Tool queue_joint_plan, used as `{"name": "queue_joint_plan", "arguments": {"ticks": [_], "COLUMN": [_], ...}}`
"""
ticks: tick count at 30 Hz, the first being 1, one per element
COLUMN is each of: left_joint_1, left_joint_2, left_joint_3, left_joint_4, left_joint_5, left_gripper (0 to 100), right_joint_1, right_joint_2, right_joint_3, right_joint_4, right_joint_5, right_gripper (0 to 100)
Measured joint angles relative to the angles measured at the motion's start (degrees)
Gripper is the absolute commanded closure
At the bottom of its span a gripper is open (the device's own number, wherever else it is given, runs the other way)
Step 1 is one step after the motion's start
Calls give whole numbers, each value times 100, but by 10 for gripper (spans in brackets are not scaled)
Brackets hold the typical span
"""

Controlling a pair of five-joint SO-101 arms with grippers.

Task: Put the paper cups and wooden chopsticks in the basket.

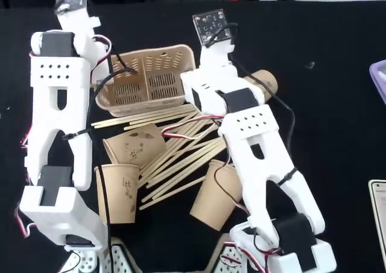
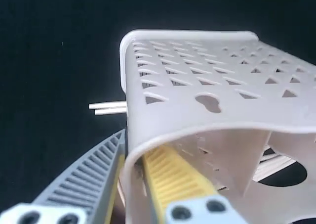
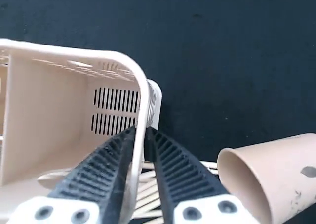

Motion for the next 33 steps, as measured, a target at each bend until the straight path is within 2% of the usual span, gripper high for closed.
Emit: {"name": "queue_joint_plan", "arguments": {"ticks": [10, 17, 21, 29, 33], "left_joint_1": [-62, -62, -62, -97, -141], "left_joint_2": [0, 0, 0, 0, 0], "left_joint_3": [-237, -141, 237, 651, 651], "left_joint_4": [123, -563, -958, -1073, -1301], "left_joint_5": [0, 0, 0, 0, 0], "left_gripper": [970, 970, 930, 909, 852], "right_joint_1": [-18, -18, -18, -9, -9], "right_joint_2": [-97, -97, -79, -97, -97], "right_joint_3": [-176, -202, -79, -88, -88], "right_joint_4": [97, -202, -457, -519, -659], "right_joint_5": [0, 0, 0, 0, 0], "right_gripper": [987, 981, 881, 890, 812]}}
